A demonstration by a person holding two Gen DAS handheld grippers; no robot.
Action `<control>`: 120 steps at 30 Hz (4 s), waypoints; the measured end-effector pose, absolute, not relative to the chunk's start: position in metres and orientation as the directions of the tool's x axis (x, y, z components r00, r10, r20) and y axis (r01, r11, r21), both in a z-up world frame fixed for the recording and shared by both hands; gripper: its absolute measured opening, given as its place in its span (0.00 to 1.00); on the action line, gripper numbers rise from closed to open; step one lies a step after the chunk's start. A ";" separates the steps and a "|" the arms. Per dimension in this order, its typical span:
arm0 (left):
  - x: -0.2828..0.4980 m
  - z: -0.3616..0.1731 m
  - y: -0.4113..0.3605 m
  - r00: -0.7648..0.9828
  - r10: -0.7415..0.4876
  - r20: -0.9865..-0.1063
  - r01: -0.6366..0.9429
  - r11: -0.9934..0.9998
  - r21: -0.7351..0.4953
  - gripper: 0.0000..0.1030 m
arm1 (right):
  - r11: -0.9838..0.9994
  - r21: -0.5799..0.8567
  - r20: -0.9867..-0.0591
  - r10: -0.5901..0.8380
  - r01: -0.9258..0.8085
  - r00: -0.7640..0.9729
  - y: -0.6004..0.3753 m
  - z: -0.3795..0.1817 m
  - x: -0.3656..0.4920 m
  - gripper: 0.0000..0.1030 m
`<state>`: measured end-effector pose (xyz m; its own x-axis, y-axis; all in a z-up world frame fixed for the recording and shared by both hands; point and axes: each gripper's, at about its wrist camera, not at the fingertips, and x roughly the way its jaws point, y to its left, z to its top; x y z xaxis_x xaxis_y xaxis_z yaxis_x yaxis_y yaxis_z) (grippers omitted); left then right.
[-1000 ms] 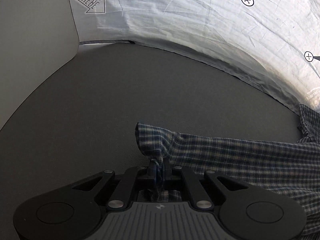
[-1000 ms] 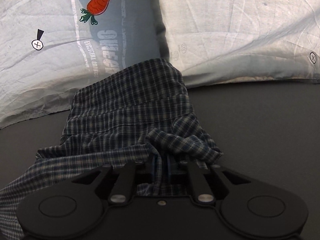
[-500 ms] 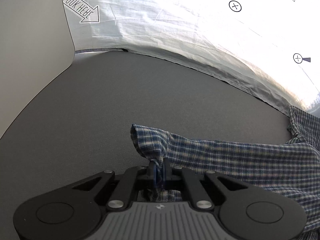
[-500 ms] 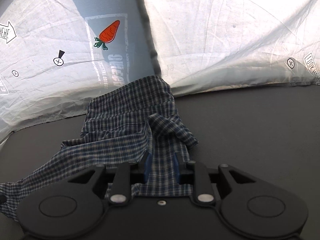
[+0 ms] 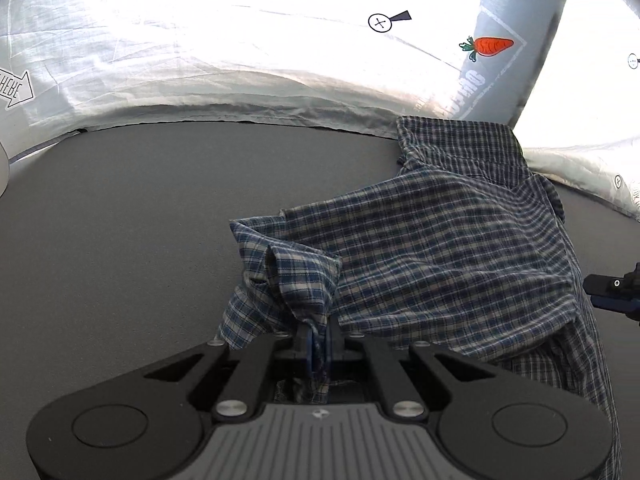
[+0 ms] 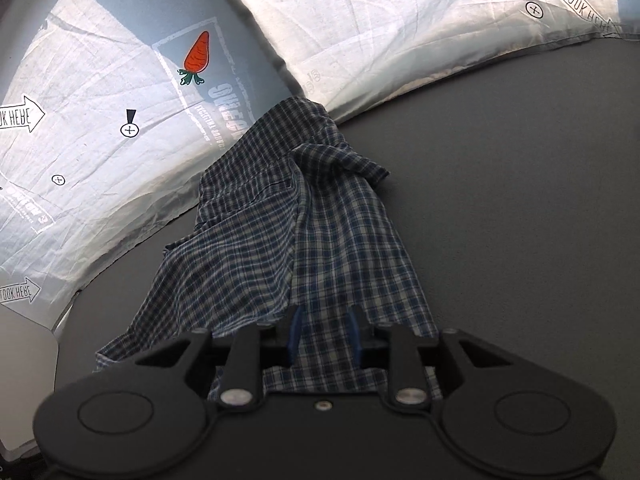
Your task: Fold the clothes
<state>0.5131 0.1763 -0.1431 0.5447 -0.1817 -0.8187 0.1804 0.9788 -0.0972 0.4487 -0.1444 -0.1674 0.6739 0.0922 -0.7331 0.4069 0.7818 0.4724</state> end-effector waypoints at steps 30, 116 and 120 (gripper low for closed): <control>0.480 -0.143 0.234 0.434 -0.251 -0.865 -0.107 0.939 -0.326 0.63 | 0.763 0.645 -0.631 0.499 0.044 0.593 -0.026 -0.190 0.490 0.02; 0.264 -0.117 0.191 0.391 -0.134 -0.911 0.130 0.987 -0.089 0.66 | 0.799 0.400 -0.839 0.123 0.448 0.530 -0.087 -0.135 0.187 0.22; 0.283 -0.113 0.187 0.409 -0.140 -0.902 0.133 0.987 -0.093 0.66 | 0.823 0.396 -0.805 0.098 0.407 0.586 -0.095 -0.130 0.206 0.12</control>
<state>0.2835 0.1869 -0.1129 0.4086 -0.1398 -0.9020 0.1330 0.9868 -0.0928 0.2056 -0.0950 -0.1301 0.5859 0.0977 -0.8045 0.4068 0.8231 0.3962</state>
